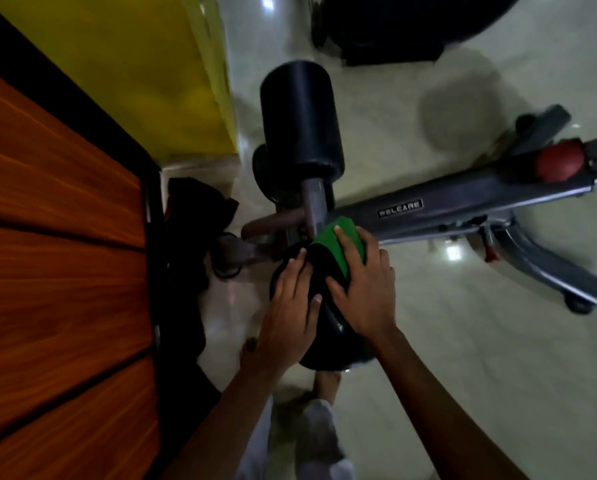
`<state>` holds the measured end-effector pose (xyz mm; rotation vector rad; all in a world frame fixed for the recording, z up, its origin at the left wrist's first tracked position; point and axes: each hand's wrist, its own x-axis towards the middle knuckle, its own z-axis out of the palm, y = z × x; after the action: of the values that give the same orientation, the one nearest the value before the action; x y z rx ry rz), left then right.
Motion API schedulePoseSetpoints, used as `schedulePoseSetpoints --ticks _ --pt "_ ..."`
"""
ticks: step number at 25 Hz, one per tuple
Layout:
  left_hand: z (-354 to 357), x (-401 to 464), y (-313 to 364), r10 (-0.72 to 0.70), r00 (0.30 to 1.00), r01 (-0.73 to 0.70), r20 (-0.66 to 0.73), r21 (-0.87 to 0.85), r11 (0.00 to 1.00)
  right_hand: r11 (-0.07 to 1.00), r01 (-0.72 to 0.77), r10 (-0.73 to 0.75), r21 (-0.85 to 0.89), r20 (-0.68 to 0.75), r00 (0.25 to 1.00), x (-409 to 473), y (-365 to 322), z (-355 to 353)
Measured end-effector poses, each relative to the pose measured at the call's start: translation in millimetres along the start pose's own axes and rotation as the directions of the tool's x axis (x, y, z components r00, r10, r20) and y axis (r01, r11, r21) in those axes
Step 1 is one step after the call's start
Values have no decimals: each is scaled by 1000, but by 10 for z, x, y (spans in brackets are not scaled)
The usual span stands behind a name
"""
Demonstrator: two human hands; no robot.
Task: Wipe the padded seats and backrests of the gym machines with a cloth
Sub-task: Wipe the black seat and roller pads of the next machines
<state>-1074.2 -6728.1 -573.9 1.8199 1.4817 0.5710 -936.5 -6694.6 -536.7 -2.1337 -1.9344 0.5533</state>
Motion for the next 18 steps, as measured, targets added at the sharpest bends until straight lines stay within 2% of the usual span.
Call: schedulePoseSetpoints --ticks 5,9,14,18 --pt "174 -25 -1 -20 999 20 -40 -6 1000 993 -17 27 115 -91 995 -782 270 78" --pt "131 -25 10 1 999 -3 -41 -27 1000 976 5 7 218 -55 998 -1421 414 87" --pt "157 -37 45 -13 998 12 -64 -26 1000 981 0 21 194 -105 994 -380 273 44" --pt "180 -40 0 14 998 -15 -53 -29 999 966 -12 24 257 -44 999 353 203 38"
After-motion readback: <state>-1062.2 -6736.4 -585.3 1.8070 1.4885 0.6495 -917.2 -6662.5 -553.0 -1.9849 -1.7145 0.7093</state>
